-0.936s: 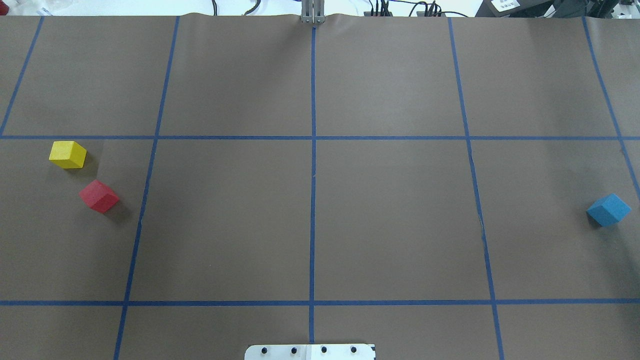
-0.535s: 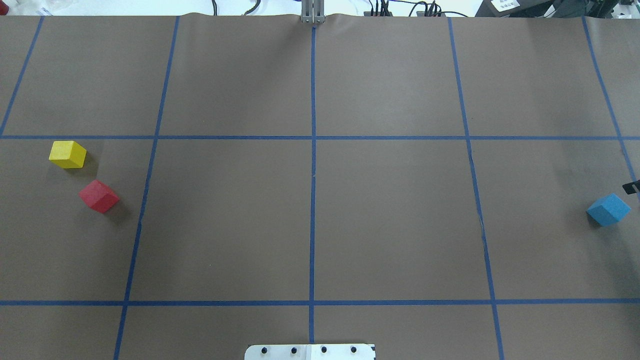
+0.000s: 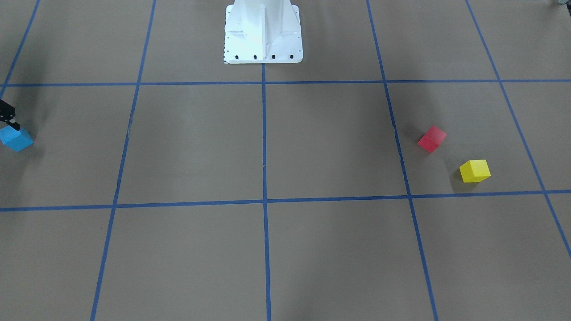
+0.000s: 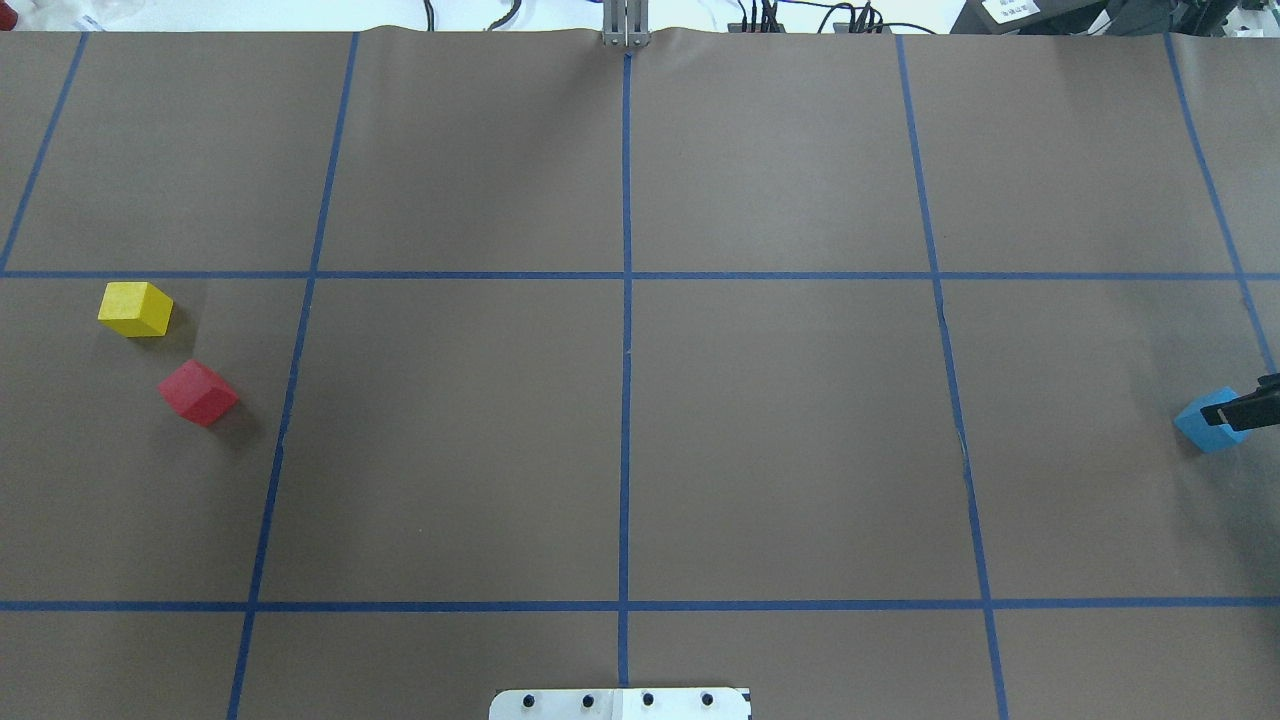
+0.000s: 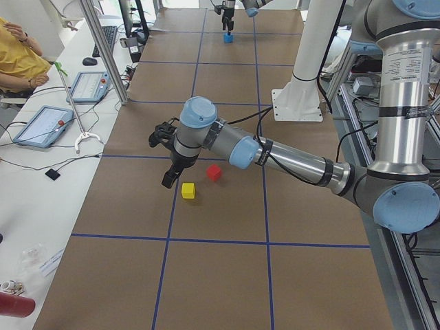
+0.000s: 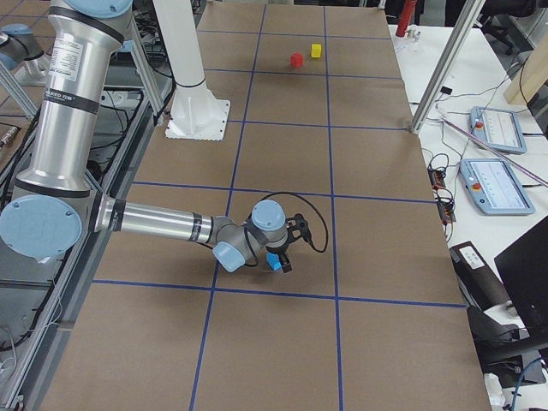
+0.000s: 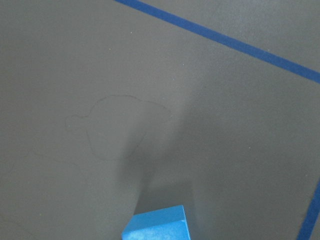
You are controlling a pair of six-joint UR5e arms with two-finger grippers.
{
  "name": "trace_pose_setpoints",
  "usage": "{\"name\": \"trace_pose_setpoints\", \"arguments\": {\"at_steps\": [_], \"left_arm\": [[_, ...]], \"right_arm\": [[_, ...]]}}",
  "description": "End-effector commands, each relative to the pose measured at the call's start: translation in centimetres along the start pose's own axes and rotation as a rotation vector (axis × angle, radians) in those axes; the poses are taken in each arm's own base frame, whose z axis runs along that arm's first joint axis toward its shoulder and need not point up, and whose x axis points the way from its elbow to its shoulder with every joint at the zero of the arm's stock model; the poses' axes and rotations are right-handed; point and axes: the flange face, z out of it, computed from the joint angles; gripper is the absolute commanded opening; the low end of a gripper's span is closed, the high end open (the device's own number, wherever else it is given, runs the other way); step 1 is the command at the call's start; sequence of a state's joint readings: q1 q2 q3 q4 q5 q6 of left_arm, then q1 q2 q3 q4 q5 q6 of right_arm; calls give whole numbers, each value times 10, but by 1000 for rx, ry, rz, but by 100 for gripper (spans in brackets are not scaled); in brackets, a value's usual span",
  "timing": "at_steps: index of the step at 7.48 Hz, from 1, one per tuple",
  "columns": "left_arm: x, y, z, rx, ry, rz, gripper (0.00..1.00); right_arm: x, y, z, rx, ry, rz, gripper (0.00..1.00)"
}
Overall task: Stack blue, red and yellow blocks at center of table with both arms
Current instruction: 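Lower the right gripper onto the blue cube and close it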
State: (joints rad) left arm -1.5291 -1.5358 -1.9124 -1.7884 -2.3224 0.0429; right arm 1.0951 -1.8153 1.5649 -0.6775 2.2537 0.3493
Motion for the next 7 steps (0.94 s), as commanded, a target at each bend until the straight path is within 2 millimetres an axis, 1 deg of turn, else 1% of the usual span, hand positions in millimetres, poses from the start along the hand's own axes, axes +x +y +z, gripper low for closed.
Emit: {"name": "trace_pose_setpoints", "arguments": {"at_steps": [1,2,3,4,5,6,7], "left_arm": [[1,-1,-2,4,1,3,100],[2,-2,-2,5,1,4,100],[2,-2,-2,5,0,4,100],[2,-2,-2,5,1,4,100],[1,-1,-2,4,1,3,100],[1,-1,-1,3,1,2,100],[0,0,0,-1,1,-1,100]], "right_arm": [[-13,4,20,-23,27,-33,91],[-14,8,28,-39,36,-41,50],[-12,13,27,-44,39,-51,1],[-15,9,24,-35,35,-56,0],[-26,-3,17,-21,13,-61,0],[-44,-33,11,-23,1,-48,0],[-66,-88,5,-31,12,-19,0]]}}
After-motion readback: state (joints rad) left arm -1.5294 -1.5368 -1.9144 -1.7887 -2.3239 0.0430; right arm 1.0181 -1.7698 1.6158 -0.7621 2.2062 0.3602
